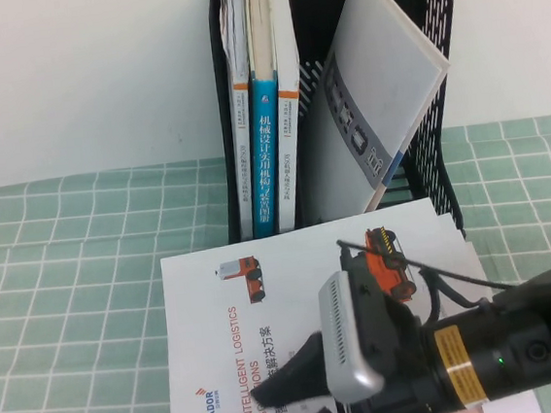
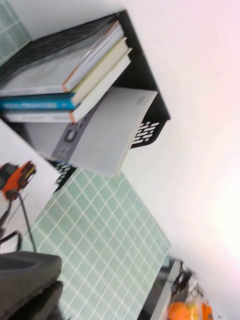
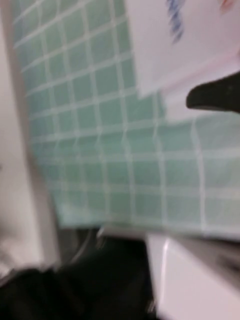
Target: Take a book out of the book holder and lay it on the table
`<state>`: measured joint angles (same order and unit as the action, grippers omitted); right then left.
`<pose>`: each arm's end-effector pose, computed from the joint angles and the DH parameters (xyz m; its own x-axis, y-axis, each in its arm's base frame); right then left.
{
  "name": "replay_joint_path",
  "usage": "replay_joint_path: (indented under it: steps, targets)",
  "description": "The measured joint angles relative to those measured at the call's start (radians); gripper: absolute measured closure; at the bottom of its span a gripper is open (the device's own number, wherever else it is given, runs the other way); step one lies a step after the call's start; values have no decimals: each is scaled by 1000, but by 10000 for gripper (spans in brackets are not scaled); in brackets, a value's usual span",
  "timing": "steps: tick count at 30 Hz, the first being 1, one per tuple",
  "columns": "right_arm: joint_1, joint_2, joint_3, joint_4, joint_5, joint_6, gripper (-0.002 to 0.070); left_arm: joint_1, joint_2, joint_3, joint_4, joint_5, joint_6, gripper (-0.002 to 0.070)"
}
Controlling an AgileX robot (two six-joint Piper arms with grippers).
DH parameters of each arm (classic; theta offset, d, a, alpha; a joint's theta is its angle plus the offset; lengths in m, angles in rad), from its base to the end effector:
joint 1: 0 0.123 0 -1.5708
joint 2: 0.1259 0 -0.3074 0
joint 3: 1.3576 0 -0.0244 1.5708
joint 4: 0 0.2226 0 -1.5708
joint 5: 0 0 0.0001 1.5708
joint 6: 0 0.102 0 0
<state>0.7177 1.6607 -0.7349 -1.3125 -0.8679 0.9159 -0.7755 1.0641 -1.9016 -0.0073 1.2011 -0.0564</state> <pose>0.1703 0.2485 0.2382 -0.1347 -0.3540 -0.9255 -0.9896 0.0006 0.1438 0.0698 -0.0694 0.5729 -0.2360 0.1488 -0.9603 0.6920 0.7195 -0.0586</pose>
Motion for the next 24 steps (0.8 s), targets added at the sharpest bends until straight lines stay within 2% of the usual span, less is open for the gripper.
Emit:
replay_joint_path:
  steps: [3,5,8,10,13,15,18,24]
  targets:
    - [0,0,0,-28,-136,59,296,0,-109,136,-35,-53,2,678]
    - [0,0,0,-37,-223,72,320,0,-205,241,-96,-168,5,678]
    - [4,-7,0,-23,-272,72,390,0,-347,429,-222,-409,51,678]
    - [4,-28,0,4,-279,16,469,0,-435,560,-289,-566,72,678]
    - [4,-79,0,79,-283,-142,604,0,-528,732,-321,-705,81,678]
    - [4,-126,0,145,-283,-245,643,0,-567,814,-326,-766,83,678]
    - [6,-215,0,266,-212,-429,665,0,-580,907,-328,-794,83,678]
    - [6,-468,0,539,224,-894,673,0,-576,980,-326,-798,83,678]
